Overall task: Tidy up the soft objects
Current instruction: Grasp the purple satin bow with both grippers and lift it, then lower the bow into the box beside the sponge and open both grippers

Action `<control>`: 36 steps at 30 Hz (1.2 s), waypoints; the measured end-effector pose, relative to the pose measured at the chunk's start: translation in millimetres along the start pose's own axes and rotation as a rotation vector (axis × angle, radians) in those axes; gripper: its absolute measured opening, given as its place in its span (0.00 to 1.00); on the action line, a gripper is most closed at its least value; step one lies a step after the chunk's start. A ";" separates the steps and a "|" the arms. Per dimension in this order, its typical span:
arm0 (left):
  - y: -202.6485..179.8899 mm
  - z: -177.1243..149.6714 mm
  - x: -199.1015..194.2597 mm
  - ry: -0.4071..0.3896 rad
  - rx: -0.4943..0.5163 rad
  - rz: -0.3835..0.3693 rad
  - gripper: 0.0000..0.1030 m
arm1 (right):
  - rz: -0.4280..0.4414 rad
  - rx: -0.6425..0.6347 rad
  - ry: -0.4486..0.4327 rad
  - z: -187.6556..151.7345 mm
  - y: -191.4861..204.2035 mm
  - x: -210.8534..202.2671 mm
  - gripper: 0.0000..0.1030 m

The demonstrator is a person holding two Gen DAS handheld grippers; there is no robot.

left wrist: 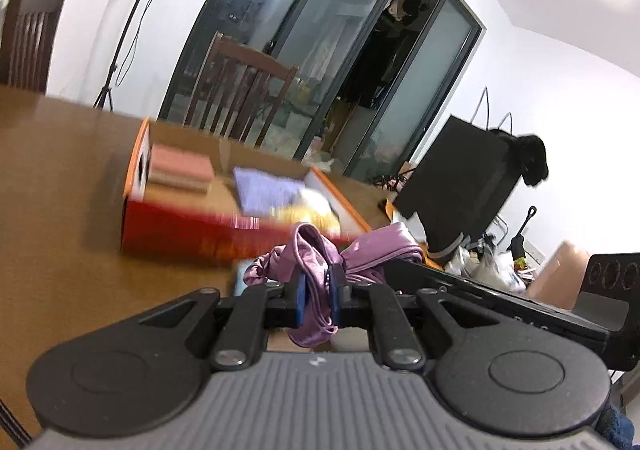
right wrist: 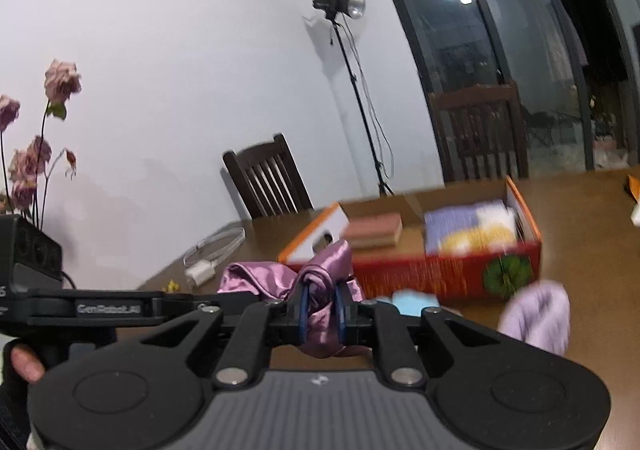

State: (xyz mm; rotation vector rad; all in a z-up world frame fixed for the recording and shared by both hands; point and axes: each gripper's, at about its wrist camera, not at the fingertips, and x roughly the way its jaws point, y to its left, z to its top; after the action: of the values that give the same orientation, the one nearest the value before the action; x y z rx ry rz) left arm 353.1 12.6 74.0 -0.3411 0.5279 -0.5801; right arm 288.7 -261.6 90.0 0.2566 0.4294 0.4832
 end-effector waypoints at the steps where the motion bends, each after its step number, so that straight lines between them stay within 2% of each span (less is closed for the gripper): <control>1: 3.2 13.7 10.0 0.000 0.001 -0.005 0.12 | 0.002 -0.009 -0.006 10.6 -2.8 7.2 0.13; 5: 24.1 70.8 65.0 0.014 -0.050 0.022 0.12 | 0.022 -0.036 0.008 70.2 -27.1 58.5 0.13; 8: 39.6 100.3 116.4 0.063 -0.077 0.045 0.12 | 0.009 -0.024 0.080 112.7 -54.2 117.8 0.13; 11: 59.7 114.9 169.9 0.143 -0.126 0.081 0.12 | -0.021 -0.018 0.163 140.3 -80.8 182.0 0.13; 13: 68.0 114.6 198.9 0.182 -0.141 0.123 0.12 | -0.025 0.003 0.225 148.9 -96.7 223.3 0.12; 16: 75.3 110.1 232.1 0.236 -0.149 0.147 0.12 | -0.049 0.054 0.311 147.0 -118.9 282.5 0.11; 18: 80.1 107.0 250.0 0.271 -0.150 0.179 0.12 | -0.049 0.088 0.359 141.1 -129.2 311.9 0.10; 21: 88.7 104.6 260.4 0.276 -0.160 0.216 0.15 | -0.066 0.095 0.402 131.7 -135.6 343.2 0.10; 22: 90.7 104.8 261.6 0.279 -0.166 0.216 0.19 | -0.072 0.096 0.412 128.1 -136.7 349.6 0.11; 24: 90.7 106.0 260.6 0.281 -0.149 0.201 0.37 | -0.090 0.095 0.421 120.3 -138.6 353.9 0.14; 25: 89.4 106.5 257.8 0.269 -0.136 0.208 0.54 | -0.097 0.092 0.430 116.0 -139.0 355.5 0.17; 26: 87.6 106.7 254.3 0.249 -0.119 0.244 0.66 | -0.097 0.088 0.437 114.0 -138.6 355.9 0.23; 28: 83.8 108.7 246.2 0.217 -0.075 0.270 0.71 | -0.077 0.103 0.427 113.6 -141.2 349.2 0.37; 29: 82.6 110.4 241.8 0.214 -0.059 0.267 0.71 | -0.078 0.099 0.409 116.7 -140.3 341.8 0.40; 32: 77.0 118.4 225.4 0.206 -0.055 0.265 0.71 | -0.093 0.053 0.348 135.5 -134.5 314.8 0.40; 36: 58.7 132.4 183.8 0.152 -0.002 0.281 0.74 | -0.102 -0.013 0.289 161.4 -121.9 263.8 0.43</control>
State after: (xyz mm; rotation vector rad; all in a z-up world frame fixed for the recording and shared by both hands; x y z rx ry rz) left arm 582.9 -30.1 87.2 -0.2205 0.7096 -0.3346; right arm 620.8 -256.6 102.4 0.1517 0.7172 0.4240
